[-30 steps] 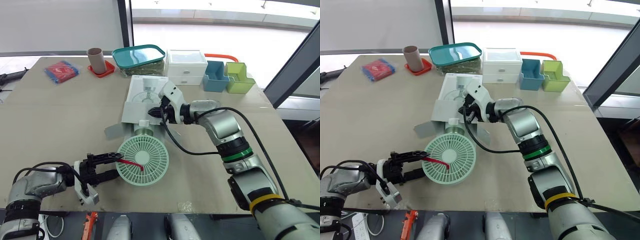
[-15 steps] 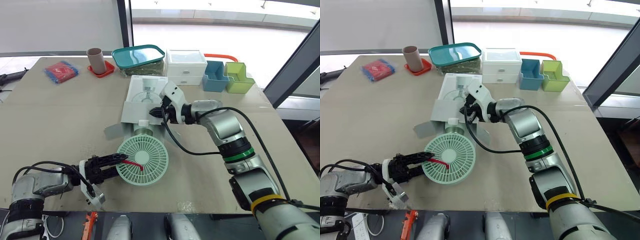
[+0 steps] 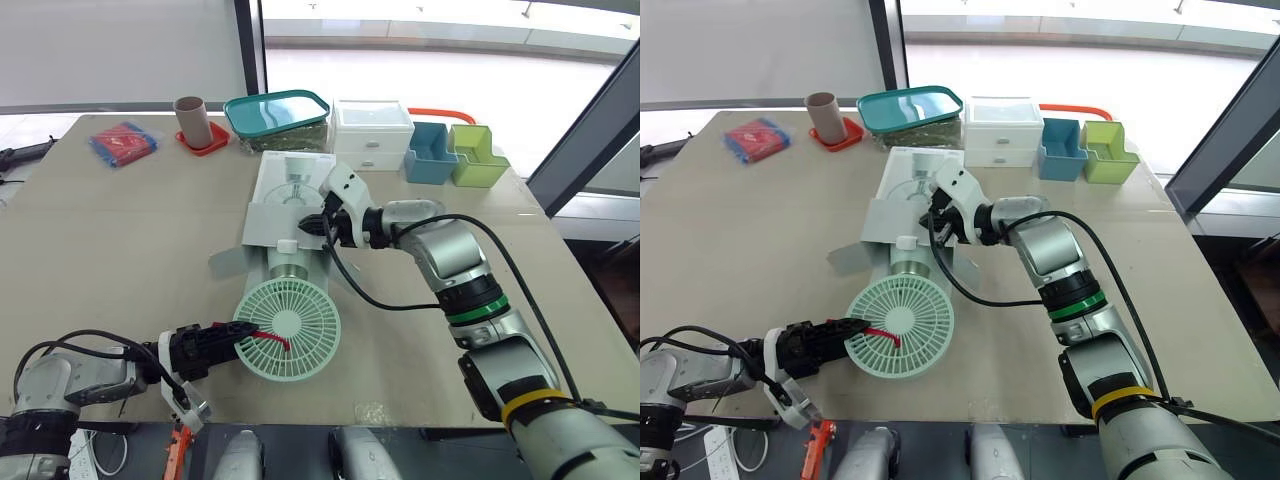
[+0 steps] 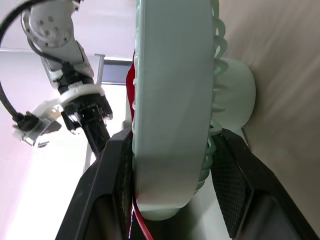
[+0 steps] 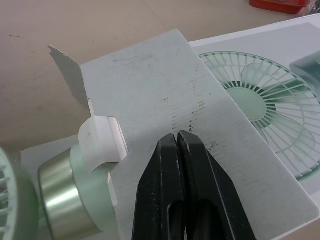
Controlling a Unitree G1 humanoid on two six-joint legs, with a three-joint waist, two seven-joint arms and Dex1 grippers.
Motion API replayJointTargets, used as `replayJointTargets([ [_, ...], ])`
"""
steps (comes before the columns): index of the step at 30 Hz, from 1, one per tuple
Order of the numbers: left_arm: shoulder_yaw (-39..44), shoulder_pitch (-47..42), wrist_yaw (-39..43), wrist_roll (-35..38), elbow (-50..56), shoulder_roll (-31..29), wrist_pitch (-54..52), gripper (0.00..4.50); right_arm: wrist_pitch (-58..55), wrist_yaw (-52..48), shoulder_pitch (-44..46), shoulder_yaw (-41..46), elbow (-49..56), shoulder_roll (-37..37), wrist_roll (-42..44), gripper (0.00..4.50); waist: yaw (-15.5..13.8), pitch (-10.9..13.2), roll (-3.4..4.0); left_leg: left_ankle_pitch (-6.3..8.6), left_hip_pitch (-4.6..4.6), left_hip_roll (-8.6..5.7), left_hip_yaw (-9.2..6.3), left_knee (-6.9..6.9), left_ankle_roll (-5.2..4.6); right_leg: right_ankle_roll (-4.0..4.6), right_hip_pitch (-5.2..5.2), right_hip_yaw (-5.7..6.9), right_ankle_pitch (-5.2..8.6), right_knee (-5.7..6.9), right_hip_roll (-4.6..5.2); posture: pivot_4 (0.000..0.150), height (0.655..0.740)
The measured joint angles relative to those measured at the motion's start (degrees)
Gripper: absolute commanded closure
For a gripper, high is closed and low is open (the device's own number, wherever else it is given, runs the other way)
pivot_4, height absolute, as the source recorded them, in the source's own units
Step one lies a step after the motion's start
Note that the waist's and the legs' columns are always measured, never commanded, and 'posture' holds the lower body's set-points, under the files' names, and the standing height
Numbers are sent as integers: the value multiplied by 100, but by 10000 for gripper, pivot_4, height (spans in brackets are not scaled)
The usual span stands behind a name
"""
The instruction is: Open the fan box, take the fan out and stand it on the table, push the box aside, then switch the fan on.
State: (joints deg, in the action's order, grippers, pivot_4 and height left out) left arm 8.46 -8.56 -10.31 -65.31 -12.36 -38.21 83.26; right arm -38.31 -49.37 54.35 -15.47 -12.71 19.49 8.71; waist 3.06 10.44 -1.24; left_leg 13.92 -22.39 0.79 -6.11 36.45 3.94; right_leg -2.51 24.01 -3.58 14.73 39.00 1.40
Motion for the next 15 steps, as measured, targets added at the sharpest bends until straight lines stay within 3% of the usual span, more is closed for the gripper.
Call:
replayJointTargets([
  [5, -242, 382, 6, 531, 246, -170, -69, 28138, -25, 4, -39, 0, 4, 12, 0, 45000, 0, 0, 0, 0, 0, 1, 0, 0, 0, 0, 0, 2, 0, 0, 0, 1500, 7400],
  [15, -1170, 1385, 1042, 3107, 1063, -1210, -977, 28138, -30, 0, -56, 5, 27, 26, 2, 45000, 10, 0, 1, -1, 6, 7, 1, 1, -1, 4, -1, 4, -2, 3, -5, 1500, 7400],
])
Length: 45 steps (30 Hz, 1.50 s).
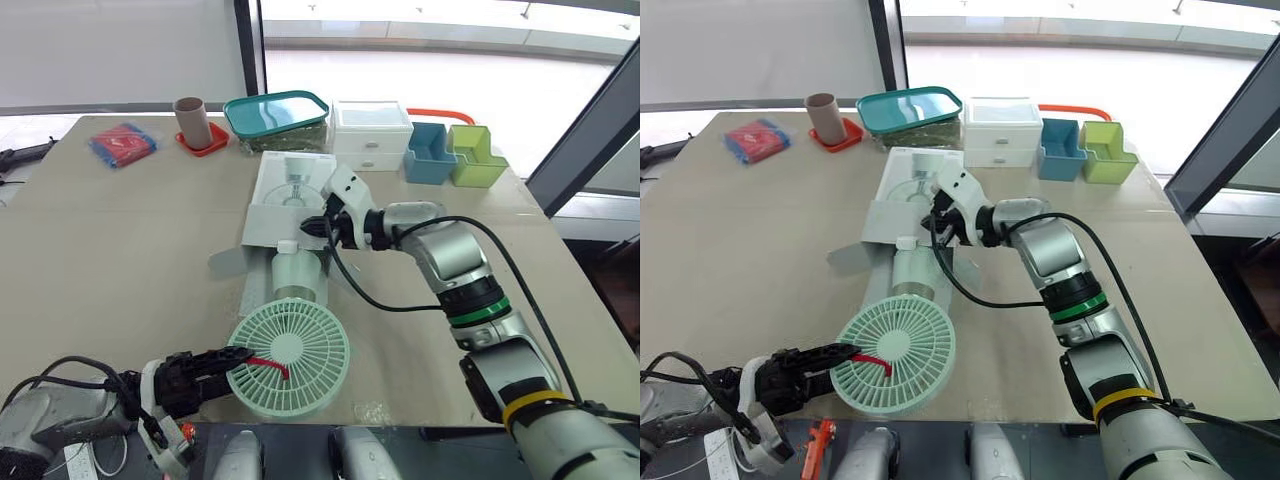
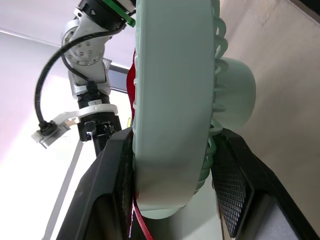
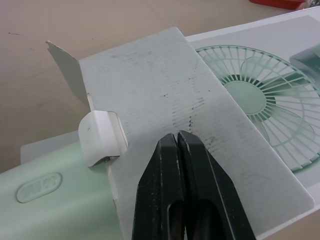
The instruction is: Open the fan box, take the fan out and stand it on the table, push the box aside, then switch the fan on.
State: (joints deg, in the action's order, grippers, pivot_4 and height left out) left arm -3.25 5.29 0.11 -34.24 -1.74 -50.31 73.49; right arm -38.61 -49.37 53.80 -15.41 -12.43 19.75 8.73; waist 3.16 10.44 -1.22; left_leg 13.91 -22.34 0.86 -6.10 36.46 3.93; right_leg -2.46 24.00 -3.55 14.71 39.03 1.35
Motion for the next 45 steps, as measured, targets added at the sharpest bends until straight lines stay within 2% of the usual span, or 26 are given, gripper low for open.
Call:
replayJointTargets([
  [3, -173, 211, 392, 814, 298, -319, -347, 28138, 4, -16, 0, 0, -1, -9, -1, 45000, 2, 0, 0, 0, 1, 1, 0, 0, 0, 1, -1, 0, 0, 0, -2, 1500, 7400],
  [12, -37, 965, 1120, 2036, 1308, -1088, -758, 28138, 54, -32, 0, -2, -22, -60, -4, 45000, 20, 2, 7, 0, 1, 1, 2, -1, 0, 5, -1, -1, 1, -1, -3, 1500, 7400],
  [16, 220, 1390, 1605, 2922, 1991, -1526, -1391, 28138, 139, -41, 8, -6, -94, -107, -5, 45000, 22, 3, 5, -1, 1, 3, 2, 0, -1, 6, -1, -1, 1, -1, -6, 1500, 7400],
  [20, 560, 1573, 1892, 3425, 2466, -1517, -2084, 28138, 212, -50, 13, -6, -161, -144, -6, 45000, 36, 4, 7, -1, 1, 7, 3, 0, -1, 8, 0, -1, 1, -1, -12, 1500, 7400],
  [24, 956, 1719, 2102, 4098, 3031, -1137, -3263, 28138, 316, -77, 55, -13, -307, -249, -7, 45000, 84, 5, 8, -1, 0, 10, 3, 0, -2, 8, 0, -2, 0, -1, -15, 1500, 7400],
  [28, 1285, 2150, 2215, 4403, 3901, -703, -4251, 28138, 509, -168, 153, -23, -546, -342, -26, 45000, 134, 6, 6, -1, 0, 10, 6, -1, -2, 8, 0, -5, 1, -3, -15, 1500, 7400],
  [33, 1597, 2438, 2432, 4673, 4486, -334, -4981, 28138, 677, -252, 276, -42, -801, -469, -68, 45000, 143, 6, 7, -1, 2, 15, 7, -1, -2, 15, 0, -8, -2, -2, -22, 1500, 7400],
  [35, 1856, 3028, 2453, 5027, 5084, 19, -5566, 28138, 813, -353, 360, -65, -988, -549, -110, 45000, 168, 6, 5, -1, 3, 22, 12, -1, -2, 16, 1, -11, -1, -5, -26, 1500, 7400],
  [38, 2088, 3282, 2560, 5183, 5490, 254, -5904, 28138, 950, -457, 419, -84, -1205, -639, -148, 45000, 160, 9, 10, -1, 3, 24, 11, -1, -2, 21, 1, -11, -1, -3, -32, 1500, 7400],
  [41, 2674, 3808, 2671, 5338, 5715, 846, -6130, 28138, 1171, -621, 636, -204, -1481, -799, -222, 45000, 209, 9, 4, -1, 10, 39, 22, 0, -2, 34, 2, -18, -6, -6, -45, 1500, 7400],
  [45, 2955, 4449, 2901, 5398, 5966, 1430, -6124, 28138, 1422, -760, 818, -220, -1861, -933, -261, 45000, 220, 9, 4, 1, 16, 48, 28, -1, -5, 45, 0, -28, 2, -6, -59, 1500, 7400],
])
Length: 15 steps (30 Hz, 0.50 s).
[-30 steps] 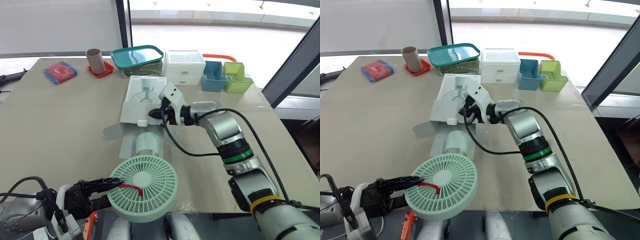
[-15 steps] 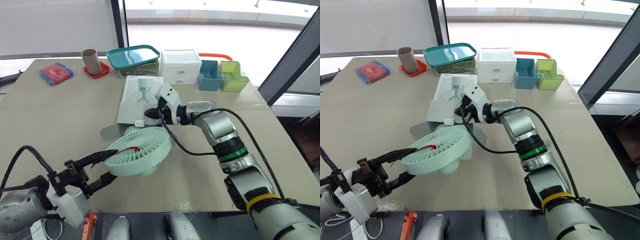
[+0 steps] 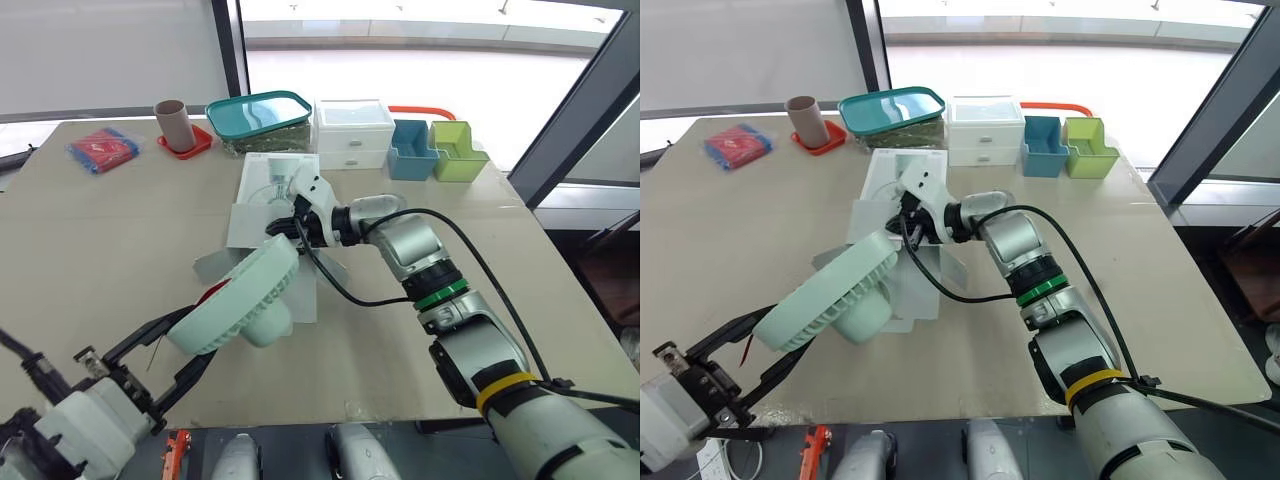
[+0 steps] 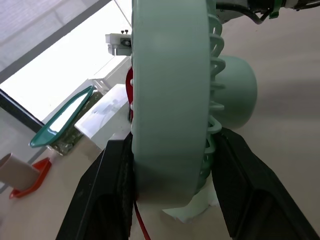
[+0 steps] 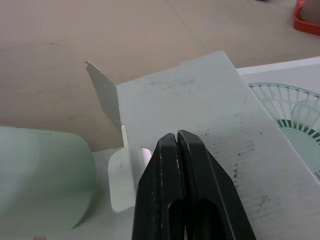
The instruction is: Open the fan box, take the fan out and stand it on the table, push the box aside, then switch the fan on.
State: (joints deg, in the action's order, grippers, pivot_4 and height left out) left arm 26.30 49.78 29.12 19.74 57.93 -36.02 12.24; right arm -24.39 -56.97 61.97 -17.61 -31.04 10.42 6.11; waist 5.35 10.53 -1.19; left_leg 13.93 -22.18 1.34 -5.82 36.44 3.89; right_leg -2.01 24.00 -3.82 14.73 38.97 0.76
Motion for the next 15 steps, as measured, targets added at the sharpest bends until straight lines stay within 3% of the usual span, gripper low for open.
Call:
replayJointTargets([
  [8, 243, 721, 208, 428, 9, 1016, 22, 28138, 365, -190, 180, -39, -535, -233, -93, 45000, 26, 0, -4, 2, 11, 27, 22, 1, -3, 8, 2, -32, 2, -1, -35, 1500, 7400],
  [15, 847, 429, 194, 1264, -386, 1121, -240, 28138, 543, -272, 216, -30, -683, -319, -187, 45000, 41, 0, -5, 2, 10, 41, 24, 1, -3, 11, 9, -35, 4, 1, -53, 1500, 7400],
])
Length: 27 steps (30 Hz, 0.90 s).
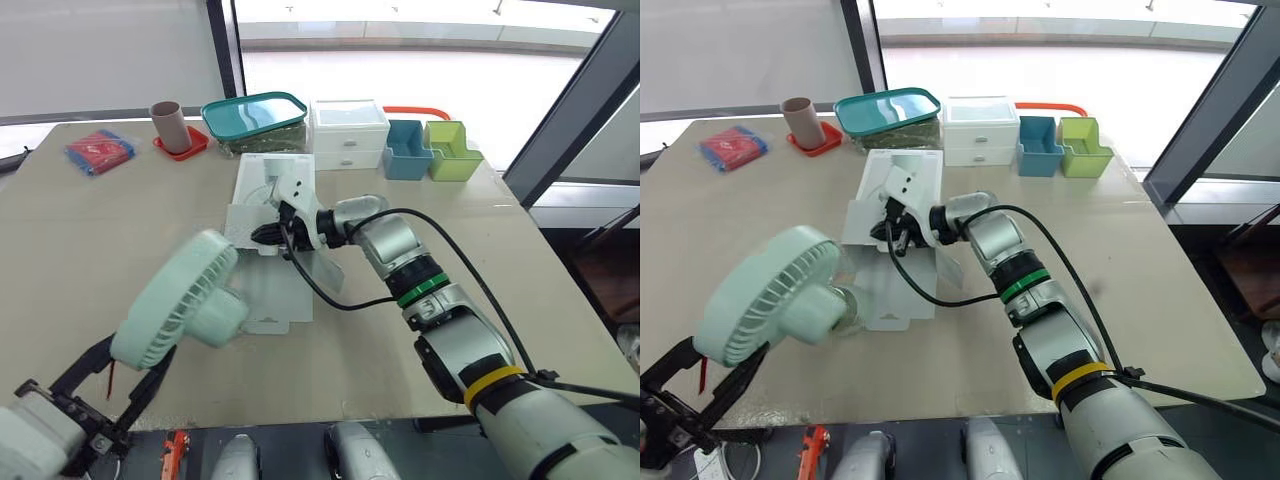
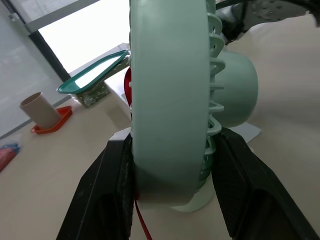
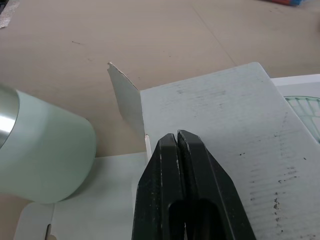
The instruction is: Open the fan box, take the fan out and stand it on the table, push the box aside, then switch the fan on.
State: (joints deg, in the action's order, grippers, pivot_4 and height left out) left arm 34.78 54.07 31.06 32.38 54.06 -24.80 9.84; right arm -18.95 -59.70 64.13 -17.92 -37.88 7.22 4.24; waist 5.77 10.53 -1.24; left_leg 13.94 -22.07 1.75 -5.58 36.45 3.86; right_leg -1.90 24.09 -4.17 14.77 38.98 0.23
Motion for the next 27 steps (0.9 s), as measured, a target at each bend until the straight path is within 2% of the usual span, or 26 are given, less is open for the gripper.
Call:
replayJointTargets([
  [6, 479, -2, 177, 947, -462, 15, -279, 28138, -23, -29, -10, 88, 72, 15, 15, 45000, -1, 0, -3, 2, -3, 0, 4, 0, -3, 4, 3, -2, -2, 0, 0, 1500, 7400],
  [12, 863, -380, 198, 1460, -1183, 61, -497, 28138, -245, -154, -90, 315, 669, 145, 248, 45000, -2, 0, -5, 4, -1, 5, 4, 0, -6, 7, 5, -2, 0, 1, -5, 1500, 7400],
  [22, 1132, -1333, -516, 1793, -1643, -96, -1168, 28138, -1256, -649, -820, 573, 3088, 740, 1363, 45000, -14, -7, -24, 5, -6, 4, 0, 1, -5, 8, 5, 0, -2, 2, -3, 1500, 7400],
  [27, 1237, -1818, -677, 1828, -1876, -188, -1368, 28138, -1559, -627, -1099, 606, 3812, 1036, 1702, 45000, -23, -8, -28, 5, -4, 5, 1, 2, -5, 11, 5, 0, -5, 3, -5, 1500, 7400],
])
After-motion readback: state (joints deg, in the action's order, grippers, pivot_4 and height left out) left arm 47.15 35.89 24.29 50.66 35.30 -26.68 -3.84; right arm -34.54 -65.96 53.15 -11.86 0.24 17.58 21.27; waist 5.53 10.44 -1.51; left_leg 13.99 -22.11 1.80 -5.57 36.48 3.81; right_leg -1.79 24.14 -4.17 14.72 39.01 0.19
